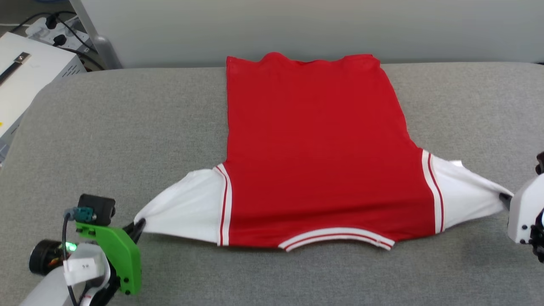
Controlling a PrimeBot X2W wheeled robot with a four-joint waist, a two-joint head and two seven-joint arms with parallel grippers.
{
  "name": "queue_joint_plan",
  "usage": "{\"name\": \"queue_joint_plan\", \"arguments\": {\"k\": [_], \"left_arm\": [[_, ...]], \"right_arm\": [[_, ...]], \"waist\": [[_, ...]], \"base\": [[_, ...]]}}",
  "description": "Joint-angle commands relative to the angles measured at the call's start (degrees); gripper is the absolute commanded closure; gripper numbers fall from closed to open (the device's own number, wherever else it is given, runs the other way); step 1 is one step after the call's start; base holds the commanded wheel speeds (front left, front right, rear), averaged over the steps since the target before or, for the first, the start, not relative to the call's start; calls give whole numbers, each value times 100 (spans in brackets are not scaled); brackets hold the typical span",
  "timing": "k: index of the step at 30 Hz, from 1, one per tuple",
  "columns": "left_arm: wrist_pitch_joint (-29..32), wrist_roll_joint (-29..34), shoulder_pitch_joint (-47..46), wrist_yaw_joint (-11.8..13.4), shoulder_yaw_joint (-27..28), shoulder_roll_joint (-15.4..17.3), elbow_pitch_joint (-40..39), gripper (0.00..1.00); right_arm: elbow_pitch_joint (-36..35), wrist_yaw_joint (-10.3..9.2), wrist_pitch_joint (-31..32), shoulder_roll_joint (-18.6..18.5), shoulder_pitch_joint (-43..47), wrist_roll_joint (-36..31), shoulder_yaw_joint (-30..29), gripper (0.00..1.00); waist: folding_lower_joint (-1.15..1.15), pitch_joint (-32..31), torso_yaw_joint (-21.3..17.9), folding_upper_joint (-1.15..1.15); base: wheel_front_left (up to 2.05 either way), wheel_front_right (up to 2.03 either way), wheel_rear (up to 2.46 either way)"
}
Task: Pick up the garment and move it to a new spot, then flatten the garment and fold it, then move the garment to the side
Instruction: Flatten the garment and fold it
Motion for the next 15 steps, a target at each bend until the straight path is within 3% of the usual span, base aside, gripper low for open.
{"name": "queue_joint_plan", "arguments": {"k": [1,7,15], "left_arm": [[101,-96,305,160,30,200,-155,100],[414,-352,1143,497,36,439,-988,100],[468,-444,1810,758,-107,422,-1665,100]], "right_arm": [[-173,-54,166,-159,294,129,-105,100],[-945,-54,944,-192,1350,421,-505,100],[-1843,-54,1683,80,2157,324,-1045,100]], "waist": [[1,-206,-78,66],[1,-405,-107,66],[1,-375,-132,66]], "base": [[0,0,0],[0,0,0],[0,0,0]]}}
